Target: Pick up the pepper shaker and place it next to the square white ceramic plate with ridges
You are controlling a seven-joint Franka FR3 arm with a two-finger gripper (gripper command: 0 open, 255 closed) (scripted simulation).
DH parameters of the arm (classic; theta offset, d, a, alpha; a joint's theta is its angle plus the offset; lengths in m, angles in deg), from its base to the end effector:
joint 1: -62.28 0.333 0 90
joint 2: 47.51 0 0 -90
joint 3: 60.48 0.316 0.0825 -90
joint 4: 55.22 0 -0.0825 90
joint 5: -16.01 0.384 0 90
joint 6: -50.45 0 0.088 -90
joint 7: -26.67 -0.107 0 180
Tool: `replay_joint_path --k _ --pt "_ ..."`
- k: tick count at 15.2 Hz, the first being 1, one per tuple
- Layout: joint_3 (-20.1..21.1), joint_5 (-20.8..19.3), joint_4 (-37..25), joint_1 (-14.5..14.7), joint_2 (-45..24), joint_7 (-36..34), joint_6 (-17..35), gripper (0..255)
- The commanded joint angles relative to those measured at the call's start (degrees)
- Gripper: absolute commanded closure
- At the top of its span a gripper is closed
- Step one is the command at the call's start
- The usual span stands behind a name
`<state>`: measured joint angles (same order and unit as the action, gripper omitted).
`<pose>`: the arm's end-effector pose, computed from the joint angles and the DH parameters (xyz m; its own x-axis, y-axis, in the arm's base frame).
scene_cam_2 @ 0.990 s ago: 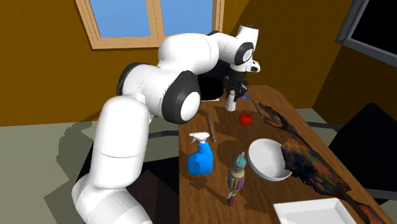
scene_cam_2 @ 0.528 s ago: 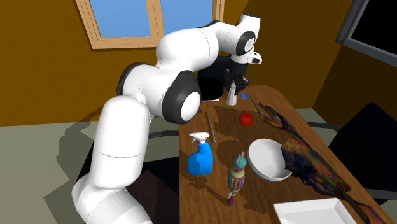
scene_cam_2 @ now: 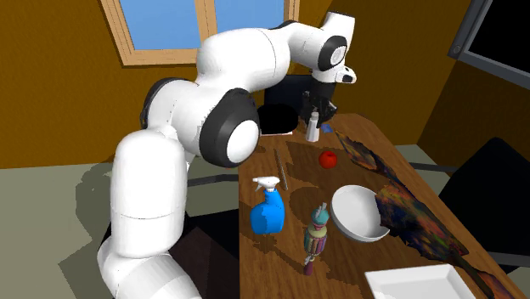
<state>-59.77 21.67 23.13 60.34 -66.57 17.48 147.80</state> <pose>0.6606 -0.0061 0.5304 0.9810 -0.1931 -0.0179 -0.1939 -0.9759 -0.1003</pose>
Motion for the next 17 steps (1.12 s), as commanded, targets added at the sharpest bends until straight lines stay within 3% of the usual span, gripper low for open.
replay_joint_path --k 1,8,17 --pt "-0.6 0.2 5.2 -1.2 3.5 1.9 1.5 255" --pt "-3.4 0.5 20.0 -5.2 14.7 9.1 4.4 255" --pt "-8.5 -0.9 32.5 -10.2 25.4 19.0 5.2 255"
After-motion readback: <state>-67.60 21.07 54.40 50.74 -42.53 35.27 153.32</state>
